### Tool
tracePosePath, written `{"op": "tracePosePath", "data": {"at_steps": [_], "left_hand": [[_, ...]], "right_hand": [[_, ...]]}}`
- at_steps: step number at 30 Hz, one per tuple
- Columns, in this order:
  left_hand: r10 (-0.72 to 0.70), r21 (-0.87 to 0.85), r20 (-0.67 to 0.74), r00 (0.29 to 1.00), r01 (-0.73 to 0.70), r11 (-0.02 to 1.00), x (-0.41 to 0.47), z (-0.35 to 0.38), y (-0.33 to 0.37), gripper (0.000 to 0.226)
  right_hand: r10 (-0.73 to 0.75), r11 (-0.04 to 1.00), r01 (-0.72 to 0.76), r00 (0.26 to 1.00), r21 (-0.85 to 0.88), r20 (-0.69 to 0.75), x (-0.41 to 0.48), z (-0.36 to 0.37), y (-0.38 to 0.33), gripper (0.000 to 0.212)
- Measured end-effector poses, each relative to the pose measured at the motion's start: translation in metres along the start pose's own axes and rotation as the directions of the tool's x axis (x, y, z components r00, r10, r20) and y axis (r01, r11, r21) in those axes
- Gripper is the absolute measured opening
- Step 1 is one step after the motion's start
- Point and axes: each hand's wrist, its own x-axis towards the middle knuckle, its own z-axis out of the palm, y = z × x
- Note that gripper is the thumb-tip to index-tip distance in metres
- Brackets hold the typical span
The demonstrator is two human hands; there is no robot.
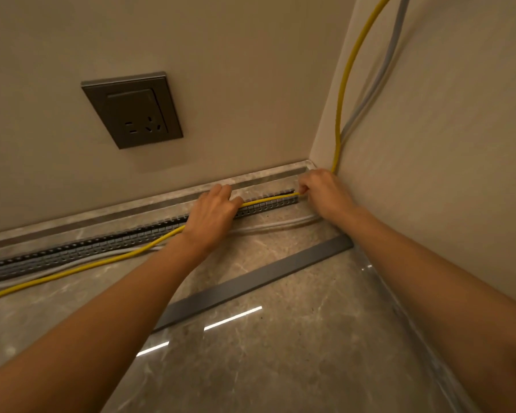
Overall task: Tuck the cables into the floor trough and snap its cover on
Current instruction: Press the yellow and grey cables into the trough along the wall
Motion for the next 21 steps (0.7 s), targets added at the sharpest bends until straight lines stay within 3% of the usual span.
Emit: {"op": "tracePosePath", "data": {"at_steps": [2, 4, 8, 14, 16, 18, 21], "left_hand": [[0.026, 0.017, 0.005, 1.0, -0.026, 1.0, 0.0, 0.0, 0.001, 0.025], [-0.038, -0.049, 0.049, 0.998, 0.04, 0.998, -0.001, -0.001, 0.004, 0.018], [-0.1, 0.054, 0.165, 0.981, 0.093, 0.994, 0.002, 0.001, 0.005, 0.026], [-0.11, -0.198, 0.176, 0.978, 0.145, 0.969, -0.01, 0.0, 0.012, 0.036], [-0.061, -0.221, 0.168, 0.984, 0.098, 0.97, -0.012, 0.0, 0.011, 0.039], [-0.002, -0.142, 0.207, 0.978, 0.033, 0.989, -0.013, 0.003, 0.011, 0.05], [-0.025, -0.093, 0.226, 0.974, 0.048, 0.995, -0.011, 0.011, 0.014, 0.054]], "right_hand": [[0.009, 1.0, -0.008, 1.0, -0.027, 0.009, -0.002, 0.006, -0.001, 0.022], [0.039, 0.999, -0.039, 0.999, -0.012, -0.026, -0.004, 0.01, -0.001, 0.024], [0.049, 0.999, -0.049, 0.999, -0.024, -0.001, -0.004, 0.011, -0.001, 0.023], [-0.006, 0.996, -0.001, 0.997, 0.084, 0.077, -0.018, 0.002, 0.0, 0.016], [-0.011, 0.993, -0.004, 0.991, 0.114, 0.13, -0.024, -0.005, -0.002, 0.019], [-0.037, 0.998, 0.025, 0.978, 0.061, 0.204, -0.029, -0.011, -0.004, 0.028], [-0.07, 0.993, 0.094, 0.952, -0.068, 0.299, -0.033, -0.015, 0.003, 0.039]]}}
